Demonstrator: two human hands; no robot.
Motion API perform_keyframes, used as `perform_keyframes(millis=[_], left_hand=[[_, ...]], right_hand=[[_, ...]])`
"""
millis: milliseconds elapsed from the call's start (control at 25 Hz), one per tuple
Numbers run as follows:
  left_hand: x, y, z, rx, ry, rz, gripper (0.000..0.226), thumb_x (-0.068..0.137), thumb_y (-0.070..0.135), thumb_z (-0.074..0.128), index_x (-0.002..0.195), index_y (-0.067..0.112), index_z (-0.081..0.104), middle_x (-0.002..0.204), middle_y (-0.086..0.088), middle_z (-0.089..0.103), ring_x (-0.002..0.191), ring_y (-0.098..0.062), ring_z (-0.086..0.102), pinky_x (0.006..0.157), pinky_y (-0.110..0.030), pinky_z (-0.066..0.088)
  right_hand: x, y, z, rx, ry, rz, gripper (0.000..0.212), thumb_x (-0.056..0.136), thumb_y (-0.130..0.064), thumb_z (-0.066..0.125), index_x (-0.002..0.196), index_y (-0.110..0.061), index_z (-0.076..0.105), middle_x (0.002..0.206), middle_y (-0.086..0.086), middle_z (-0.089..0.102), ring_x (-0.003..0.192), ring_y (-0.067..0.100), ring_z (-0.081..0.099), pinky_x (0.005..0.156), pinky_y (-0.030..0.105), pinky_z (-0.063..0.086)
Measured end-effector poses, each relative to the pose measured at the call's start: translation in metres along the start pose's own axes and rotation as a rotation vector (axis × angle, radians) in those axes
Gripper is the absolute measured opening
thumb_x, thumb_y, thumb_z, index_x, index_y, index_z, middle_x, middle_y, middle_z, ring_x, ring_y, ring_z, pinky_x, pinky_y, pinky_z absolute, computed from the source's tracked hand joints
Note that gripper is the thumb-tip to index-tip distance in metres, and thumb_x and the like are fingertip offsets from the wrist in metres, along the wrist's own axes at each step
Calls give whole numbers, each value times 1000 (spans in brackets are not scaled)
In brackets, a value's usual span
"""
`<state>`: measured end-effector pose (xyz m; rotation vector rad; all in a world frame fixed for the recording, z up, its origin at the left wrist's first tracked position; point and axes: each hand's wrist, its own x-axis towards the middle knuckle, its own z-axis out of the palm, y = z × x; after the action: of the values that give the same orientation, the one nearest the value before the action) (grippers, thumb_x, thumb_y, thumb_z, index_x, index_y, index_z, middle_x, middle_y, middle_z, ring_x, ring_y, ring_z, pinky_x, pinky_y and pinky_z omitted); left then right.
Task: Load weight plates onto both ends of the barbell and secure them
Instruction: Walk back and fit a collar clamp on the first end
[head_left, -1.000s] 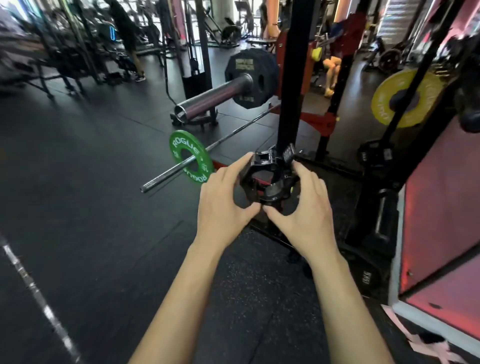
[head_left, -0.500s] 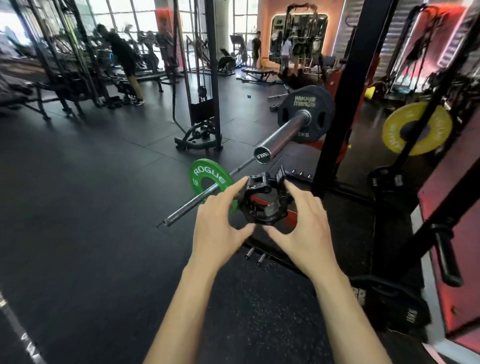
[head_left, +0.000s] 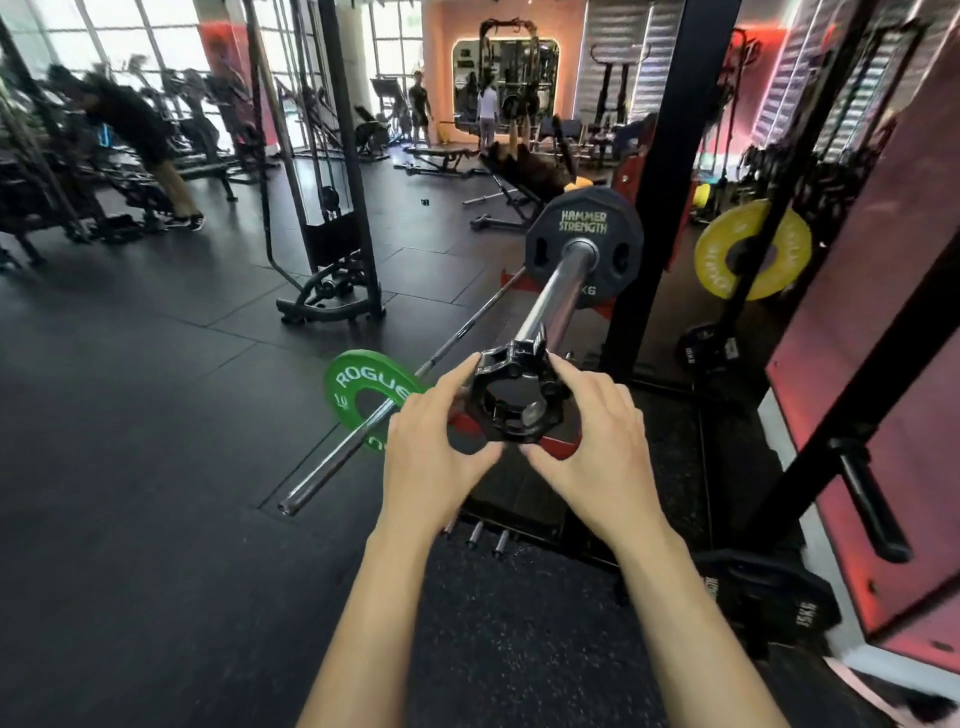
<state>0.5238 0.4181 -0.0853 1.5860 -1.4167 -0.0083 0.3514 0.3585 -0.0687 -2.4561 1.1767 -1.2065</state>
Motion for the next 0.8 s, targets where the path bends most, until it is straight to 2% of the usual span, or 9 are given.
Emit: perform_keyframes(millis=[160,280,400,480,560,680,800], left_hand=[[32,-16,12,-46,-37,40,86,70,40,83,144,47,39,116,25,60,108,-7,55,96,-43,47],[46,-32,18,-79,-66,64,88,69,42,86,144,46,39,125,21,56,114,-7,49,99,-41,45],[63,-43,21,-128,-117,128,87,68,43,87,143,42,43,128,19,56,117,-9,49,101,-36,43],[74,-48,22,-177,-152,168,83,68,45,85,141,40,46,126,20,58,116,-8,51,102,-34,41],[83,-55,23,-230,-187,189,79,67,48,84,138,44,49,120,26,58,111,-6,51,99,-41,45],[91,-64,24,-303,-240,198,82,64,52,86,136,50,47,116,32,56,110,-3,51,98,-40,46],[94,-70,29,-340,-247,204,85,60,59,85,135,49,48,111,30,56,110,-3,52,97,-36,46]], right_hand=[[15,2,12,-37,34,72,86,72,-33,81,146,-33,37,124,-13,49,113,15,46,94,35,37],[20,-6,16,-122,79,101,85,72,-34,82,145,-34,38,122,-14,46,110,11,44,91,29,32],[23,-13,20,-184,119,163,86,72,-36,82,146,-34,39,121,-14,47,110,12,44,92,31,33],[27,-17,23,-195,141,212,86,71,-40,82,146,-34,39,121,-14,48,112,14,46,96,37,39],[30,-23,25,-214,141,249,86,71,-43,81,145,-35,39,125,-15,50,116,16,47,97,40,39],[31,-30,27,-288,143,281,85,71,-47,79,144,-39,37,127,-21,50,118,10,42,91,31,27],[31,-30,25,-315,134,298,86,70,-47,80,142,-45,34,121,-31,46,113,2,37,89,28,21]])
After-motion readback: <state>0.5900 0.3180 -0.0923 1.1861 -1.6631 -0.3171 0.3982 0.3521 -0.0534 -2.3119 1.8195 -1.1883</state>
